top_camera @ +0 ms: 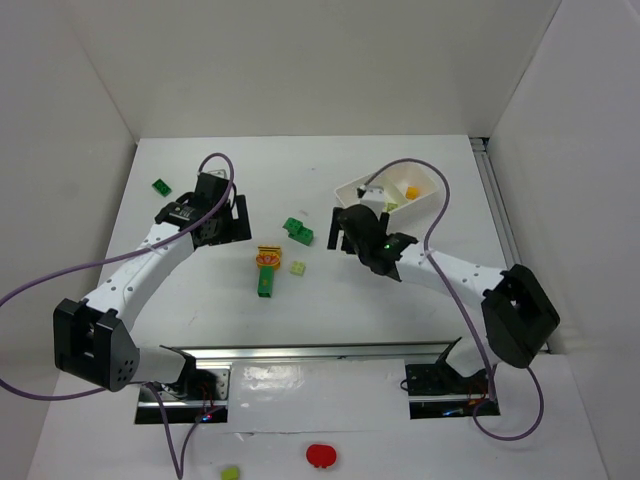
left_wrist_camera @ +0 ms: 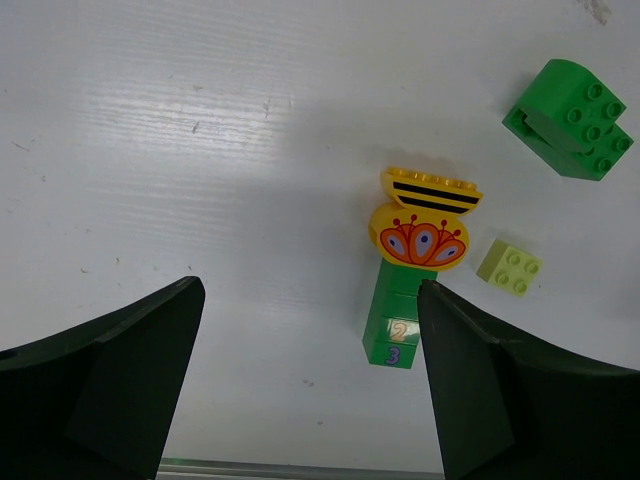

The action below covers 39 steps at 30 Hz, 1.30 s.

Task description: Sort the legos into containers by color

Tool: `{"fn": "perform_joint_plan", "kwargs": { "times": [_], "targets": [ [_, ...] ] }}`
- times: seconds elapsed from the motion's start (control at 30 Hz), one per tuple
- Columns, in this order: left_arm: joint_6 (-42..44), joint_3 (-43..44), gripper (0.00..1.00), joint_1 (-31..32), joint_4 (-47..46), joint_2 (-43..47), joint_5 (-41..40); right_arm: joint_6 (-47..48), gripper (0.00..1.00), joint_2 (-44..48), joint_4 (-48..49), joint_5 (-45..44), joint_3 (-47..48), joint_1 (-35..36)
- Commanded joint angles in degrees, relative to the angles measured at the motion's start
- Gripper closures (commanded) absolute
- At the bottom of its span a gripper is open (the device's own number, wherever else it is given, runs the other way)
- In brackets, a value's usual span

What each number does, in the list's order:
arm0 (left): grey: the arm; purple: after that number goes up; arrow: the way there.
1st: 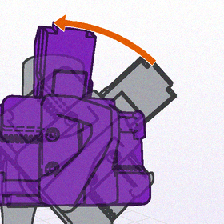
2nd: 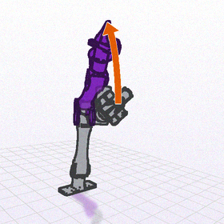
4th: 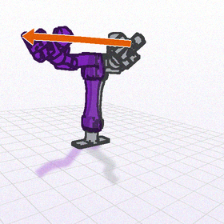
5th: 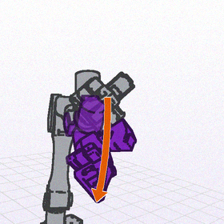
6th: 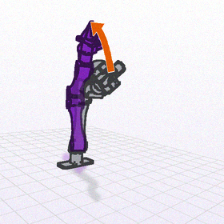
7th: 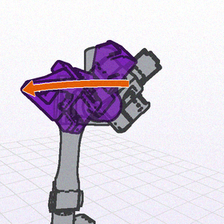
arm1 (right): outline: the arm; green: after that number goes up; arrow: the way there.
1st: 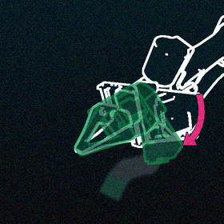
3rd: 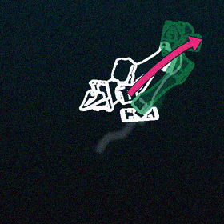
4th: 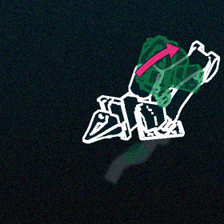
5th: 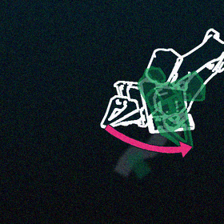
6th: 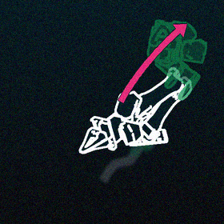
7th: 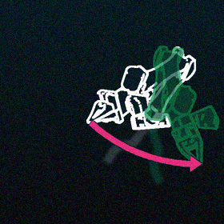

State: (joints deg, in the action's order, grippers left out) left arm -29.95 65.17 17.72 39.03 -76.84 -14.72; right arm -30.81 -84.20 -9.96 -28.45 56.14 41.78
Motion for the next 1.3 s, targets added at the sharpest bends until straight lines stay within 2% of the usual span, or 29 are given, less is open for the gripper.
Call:
{"fn": "perform_joint_plan", "kwargs": {
  "times": [0.0,0.07,0.17,0.3,0.5,0.8,0.93,1.1,1.13,1.27],
  "targets": [
    [1.13,0.23,0.03,0.13,-0.88,0.90,-0.57,-16.63,0.10,1.05,-1.65,1.73,-6.12,0.32],
    [1.13,0.22,0.03,0.13,-1.41,0.38,-0.05,-22.24,0.08,-2.08,-0.68,1.73,-6.92,0.94],
    [1.13,0.22,0.03,0.13,-1.41,-0.15,-0.57,-25.87,0.08,-7.18,-2.17,-1.42,-3.68,1.98],
    [1.13,0.22,0.03,0.13,-1.41,-0.15,-0.57,-23.18,0.13,-15.97,-1.04,-4.69,-0.07,2.52],
    [1.65,-0.30,0.03,0.13,-1.41,-0.15,-2.15,-21.75,0.28,-21.08,0.02,-5.30,4.42,0.32],
    [2.18,-0.83,0.03,0.13,-1.41,-0.15,-2.15,-21.05,0.28,-27.15,-1.91,-7.06,11.36,-1.53],
    [2.18,-0.83,0.03,0.13,-1.41,0.37,-2.15,-21.05,0.36,-29.34,-2.96,-8.28,13.81,-1.53],
    [2.18,-0.83,0.03,0.13,-1.41,0.37,-1.63,-21.66,0.55,-29.35,-3.67,-8.91,14.35,-1.53],
    [2.18,-0.83,0.03,0.13,-1.41,0.37,-1.63,-21.66,0.62,-29.35,-3.67,-8.91,14.35,-1.53],
    [1.57,-0.83,0.03,0.13,-1.41,0.37,-1.10,-18.42,0.67,-26.37,-3.67,-11.02,14.35,-0.38]
  ]
}}
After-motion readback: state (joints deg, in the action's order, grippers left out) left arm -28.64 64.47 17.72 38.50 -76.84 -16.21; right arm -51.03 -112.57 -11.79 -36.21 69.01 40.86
